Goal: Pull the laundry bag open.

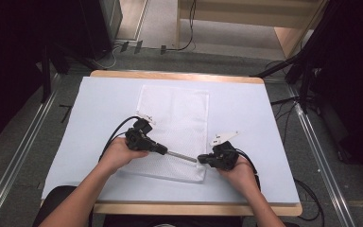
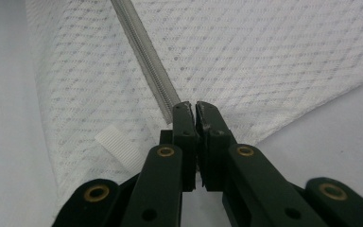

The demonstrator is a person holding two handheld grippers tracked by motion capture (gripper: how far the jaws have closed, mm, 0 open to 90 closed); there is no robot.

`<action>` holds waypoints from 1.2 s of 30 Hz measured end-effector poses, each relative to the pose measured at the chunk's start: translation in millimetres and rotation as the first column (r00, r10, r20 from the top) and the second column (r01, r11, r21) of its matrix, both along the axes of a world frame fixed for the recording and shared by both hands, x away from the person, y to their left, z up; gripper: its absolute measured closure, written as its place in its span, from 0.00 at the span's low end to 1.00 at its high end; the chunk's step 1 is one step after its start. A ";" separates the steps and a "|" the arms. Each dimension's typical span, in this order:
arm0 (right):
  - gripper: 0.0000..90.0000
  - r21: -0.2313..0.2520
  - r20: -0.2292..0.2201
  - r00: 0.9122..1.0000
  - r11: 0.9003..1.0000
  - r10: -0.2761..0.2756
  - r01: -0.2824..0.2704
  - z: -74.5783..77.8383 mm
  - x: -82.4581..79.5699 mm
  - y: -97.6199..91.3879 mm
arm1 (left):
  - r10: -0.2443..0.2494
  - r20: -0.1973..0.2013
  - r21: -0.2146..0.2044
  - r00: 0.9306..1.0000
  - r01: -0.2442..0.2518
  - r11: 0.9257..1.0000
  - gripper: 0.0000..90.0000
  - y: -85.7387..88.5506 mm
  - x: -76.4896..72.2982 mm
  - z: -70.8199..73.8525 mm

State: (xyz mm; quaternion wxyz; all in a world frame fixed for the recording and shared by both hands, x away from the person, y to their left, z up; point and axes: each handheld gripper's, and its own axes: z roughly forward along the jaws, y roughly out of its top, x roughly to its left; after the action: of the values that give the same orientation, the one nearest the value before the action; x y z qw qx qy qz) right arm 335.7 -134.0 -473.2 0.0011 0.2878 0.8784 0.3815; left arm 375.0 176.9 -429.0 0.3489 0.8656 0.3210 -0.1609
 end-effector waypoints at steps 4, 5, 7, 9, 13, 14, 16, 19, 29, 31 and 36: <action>0.98 0.000 0.000 1.000 1.000 0.000 0.000 0.0 0.0 -0.1 | 0.011 0.007 0.006 1.000 -0.011 1.000 0.97 5.8 0.9 1.5; 0.98 0.000 0.000 1.000 1.000 0.000 0.000 0.0 0.0 0.0 | 0.016 0.003 0.006 1.000 -0.016 1.000 0.97 7.5 1.1 2.1; 0.98 0.000 -0.003 1.000 1.000 -0.002 0.002 0.1 -0.1 -0.1 | 0.020 0.005 0.006 1.000 -0.020 1.000 0.97 11.7 2.0 2.9; 0.98 0.000 -0.007 1.000 1.000 -0.003 0.003 0.1 -0.2 -0.2 | 0.025 0.002 0.007 1.000 -0.025 1.000 0.97 15.6 2.2 3.3; 0.98 0.002 -0.006 1.000 1.000 -0.002 0.002 -0.1 0.2 -0.4 | 0.024 -0.005 0.012 1.000 -0.024 1.000 0.97 20.7 2.1 4.0; 0.98 0.002 -0.006 1.000 1.000 -0.002 0.002 0.0 0.3 -0.5 | 0.023 -0.003 0.013 1.000 -0.023 1.000 0.97 21.4 2.1 4.2; 0.98 0.002 -0.007 1.000 1.000 0.001 -0.001 -0.1 0.5 -0.4 | 0.017 -0.014 0.010 1.000 -0.017 1.000 0.97 23.6 1.9 4.5; 0.98 -0.005 -0.004 1.000 1.000 0.003 -0.003 0.6 0.3 0.4 | 0.020 -0.018 0.009 1.000 -0.019 1.000 0.97 28.3 1.7 5.3; 0.98 -0.008 -0.007 1.000 1.000 0.007 -0.007 0.9 1.1 0.5 | 0.059 -0.015 0.010 0.998 -0.058 0.998 0.97 50.5 -0.2 8.8; 0.98 -0.011 -0.007 1.000 1.000 0.010 -0.010 1.2 1.2 0.9 | 0.067 -0.011 0.002 0.998 -0.066 0.998 0.97 56.7 -1.1 9.6; 0.98 -0.012 -0.013 1.000 1.000 0.010 -0.010 1.4 1.7 1.3 | 0.081 -0.004 0.009 0.997 -0.081 0.997 0.97 65.9 -3.1 11.2</action>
State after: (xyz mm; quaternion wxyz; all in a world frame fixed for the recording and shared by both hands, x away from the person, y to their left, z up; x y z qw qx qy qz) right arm 337.5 -132.8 -471.8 -0.0047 0.2858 0.8821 0.3745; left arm 371.8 242.7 -417.8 0.3504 0.8532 0.3573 -0.1471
